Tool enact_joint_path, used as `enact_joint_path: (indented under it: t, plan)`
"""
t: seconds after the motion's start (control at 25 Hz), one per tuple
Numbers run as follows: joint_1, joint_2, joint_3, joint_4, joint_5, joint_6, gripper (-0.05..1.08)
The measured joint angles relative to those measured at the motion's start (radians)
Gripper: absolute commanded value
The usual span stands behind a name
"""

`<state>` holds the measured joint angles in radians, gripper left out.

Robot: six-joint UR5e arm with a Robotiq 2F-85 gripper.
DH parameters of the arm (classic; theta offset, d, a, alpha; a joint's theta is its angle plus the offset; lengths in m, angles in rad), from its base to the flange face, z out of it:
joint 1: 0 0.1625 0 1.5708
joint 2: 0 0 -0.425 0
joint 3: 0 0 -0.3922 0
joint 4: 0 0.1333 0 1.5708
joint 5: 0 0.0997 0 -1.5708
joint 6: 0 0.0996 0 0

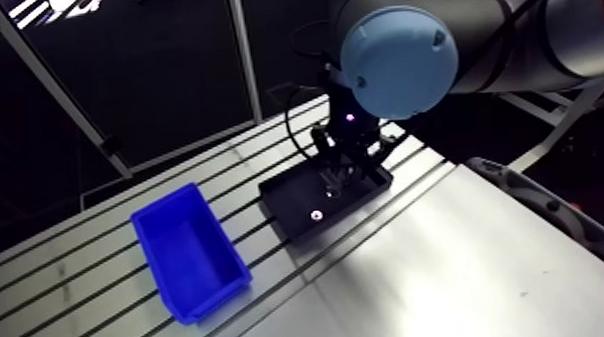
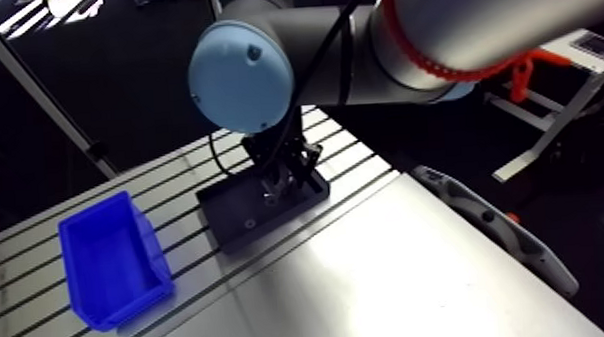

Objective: Pick up the M10 bolt from the tray and put it into the blue bin.

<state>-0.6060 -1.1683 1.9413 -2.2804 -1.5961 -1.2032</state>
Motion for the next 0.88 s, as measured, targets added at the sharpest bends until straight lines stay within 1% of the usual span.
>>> enact_joint_path:
  t: [0.4, 0.48, 0.56, 0.64, 0.88]
  plan:
    - [0.0, 0.005, 0.003, -0.011, -0.001, -0.001, 0.58]
    - [-0.001, 0.007, 0.006, -0.022, -0.007, -0.002, 0.59]
    - [-0.001, 0.009, 0.009, -0.029, -0.014, -0.003, 0.62]
    - [-0.001, 0.011, 0.01, -0.033, -0.019, -0.004, 0.62]
    - [-0.002, 0.012, 0.011, -0.038, -0.023, -0.005, 0.65]
